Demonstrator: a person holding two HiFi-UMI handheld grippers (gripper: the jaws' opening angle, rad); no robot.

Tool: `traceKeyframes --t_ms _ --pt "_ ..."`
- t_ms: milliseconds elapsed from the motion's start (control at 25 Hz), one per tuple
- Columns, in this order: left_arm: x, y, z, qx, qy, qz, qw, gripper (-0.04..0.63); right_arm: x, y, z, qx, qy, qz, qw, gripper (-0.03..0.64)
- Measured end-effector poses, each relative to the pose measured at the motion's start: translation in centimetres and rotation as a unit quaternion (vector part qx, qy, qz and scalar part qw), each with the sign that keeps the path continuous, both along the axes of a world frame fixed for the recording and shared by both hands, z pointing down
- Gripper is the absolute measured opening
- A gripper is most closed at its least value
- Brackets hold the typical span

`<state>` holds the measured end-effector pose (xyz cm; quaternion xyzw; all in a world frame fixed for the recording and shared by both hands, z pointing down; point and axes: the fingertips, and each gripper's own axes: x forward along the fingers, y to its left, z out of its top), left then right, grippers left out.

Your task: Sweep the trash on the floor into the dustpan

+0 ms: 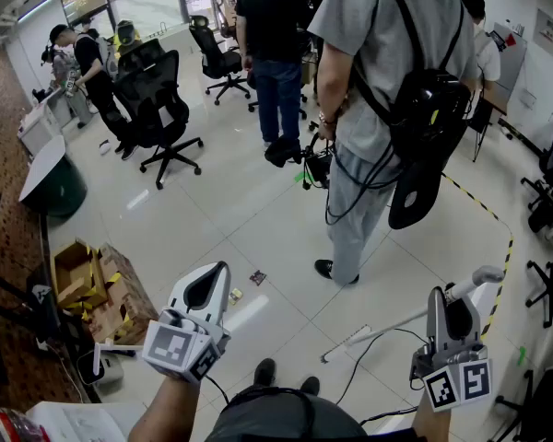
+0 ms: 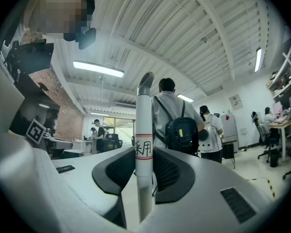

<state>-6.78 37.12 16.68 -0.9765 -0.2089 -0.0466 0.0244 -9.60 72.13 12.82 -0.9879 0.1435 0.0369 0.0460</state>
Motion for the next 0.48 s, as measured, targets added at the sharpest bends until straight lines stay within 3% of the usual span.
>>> traceKeyframes --t_ms 160,480 --pt "-0.7 -0.8 2.2 0.005 0.008 -0.017 0.9998 0.015 0.0 -1.7 1.6 -0.003 0.021 -0.035 0.999 0.124" --pt "-4.4 -10.7 4.6 -0.006 -0.017 -0.129 0.9914 0.015 4.0 -11.6 2.5 -0.005 0.028 -0.144 0.989 0.124"
